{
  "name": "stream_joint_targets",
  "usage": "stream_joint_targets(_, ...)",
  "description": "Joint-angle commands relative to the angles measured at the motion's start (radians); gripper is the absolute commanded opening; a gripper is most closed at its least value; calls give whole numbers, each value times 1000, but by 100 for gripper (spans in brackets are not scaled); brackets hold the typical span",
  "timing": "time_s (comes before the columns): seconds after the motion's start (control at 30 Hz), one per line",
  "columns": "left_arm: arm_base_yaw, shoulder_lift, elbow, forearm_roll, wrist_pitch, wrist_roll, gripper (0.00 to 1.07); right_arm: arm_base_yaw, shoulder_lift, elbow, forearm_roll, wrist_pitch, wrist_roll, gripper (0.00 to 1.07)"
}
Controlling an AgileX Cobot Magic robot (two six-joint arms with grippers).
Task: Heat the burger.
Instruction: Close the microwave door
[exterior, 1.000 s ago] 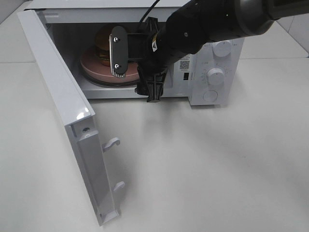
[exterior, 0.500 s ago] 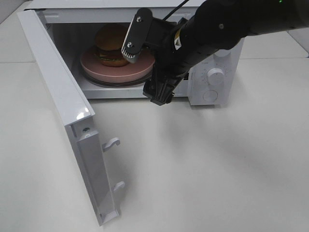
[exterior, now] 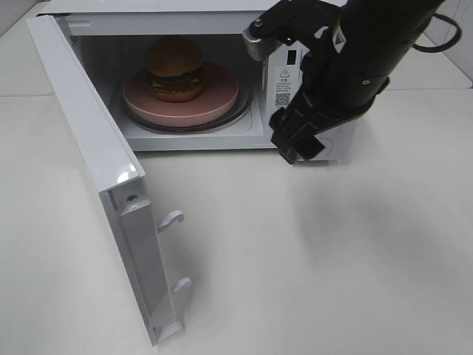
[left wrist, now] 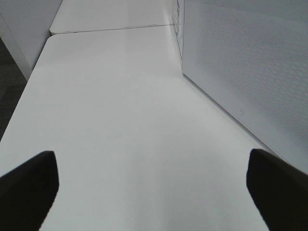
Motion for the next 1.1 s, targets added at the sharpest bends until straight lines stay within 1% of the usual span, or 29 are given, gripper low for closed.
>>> stream_joint_targets(0.03, 2, -7, 3, -3, -2, -3, 100, 1, -29, 3, -4, 118, 45, 82)
stream_joint_targets(0.07, 2, -7, 3, -3, -2, -3, 100, 1, -46, 3, -4, 199, 45, 82)
stream_joint_targets(0.1, 2, -7, 3, -3, -2, -3, 100, 1, -52, 3, -4, 230, 45, 81)
stream_joint_targets(0.3, 2, -7, 3, -3, -2, -3, 100, 1, -105, 30, -4, 282, 43, 78)
stream_joint_targets(0.37, 2, -7, 3, -3, -2, -3, 100, 1, -151, 70, -4, 283, 52, 78)
stream_joint_targets(0.4, 2, -7, 3, -3, -2, -3, 100, 1, -191, 106, -4, 283, 56, 77)
stream_joint_targets(0.43, 2, -7, 3, -3, -2, -3, 100, 1, -191, 106, -4, 283, 56, 77)
stream_joint_targets(0.47, 2, -7, 3, -3, -2, -3, 100, 1, -207, 121, -4, 283, 61, 77)
stream_joint_targets(0.5, 2, -7, 3, -3, -2, -3, 100, 1, -247, 158, -4, 284, 73, 76)
stream_joint_targets(0.57, 2, -7, 3, -3, -2, -3, 100, 1, -265, 177, -4, 285, 79, 76)
stream_joint_targets(0.6, 2, -7, 3, -3, -2, -3, 100, 1, -312, 211, -4, 285, 88, 76)
stream_joint_targets(0.63, 2, -7, 3, -3, -2, -3, 100, 1, -312, 211, -4, 285, 88, 76)
stream_joint_targets(0.7, 2, -7, 3, -3, -2, -3, 100, 1, -383, 260, 0, 285, 91, 76)
stream_joint_targets(0.73, 2, -7, 3, -3, -2, -3, 100, 1, -383, 260, 0, 285, 91, 76)
stream_joint_targets(0.8, 2, -7, 3, -3, -2, -3, 100, 1, -456, 312, 8, 303, 93, 76)
stream_joint_targets(0.83, 2, -7, 3, -3, -2, -3, 100, 1, -456, 312, 8, 303, 93, 76)
stream_joint_targets(0.9, 2, -7, 3, -3, -2, -3, 100, 1, -537, 356, 6, 320, 118, 76)
stream_joint_targets(0.93, 2, -7, 3, -3, -2, -3, 100, 1, -537, 356, 6, 320, 118, 76)
stream_joint_targets(1.0, 2, -7, 3, -3, -2, -3, 100, 1, -614, 401, 4, 316, 138, 77)
stream_joint_targets(1.07, 2, -7, 3, -3, -2, -3, 100, 1, -637, 413, 3, 314, 139, 77)
stream_joint_targets(1.1, 2, -7, 3, -3, -2, -3, 100, 0, -693, 446, 8, 312, 147, 77)
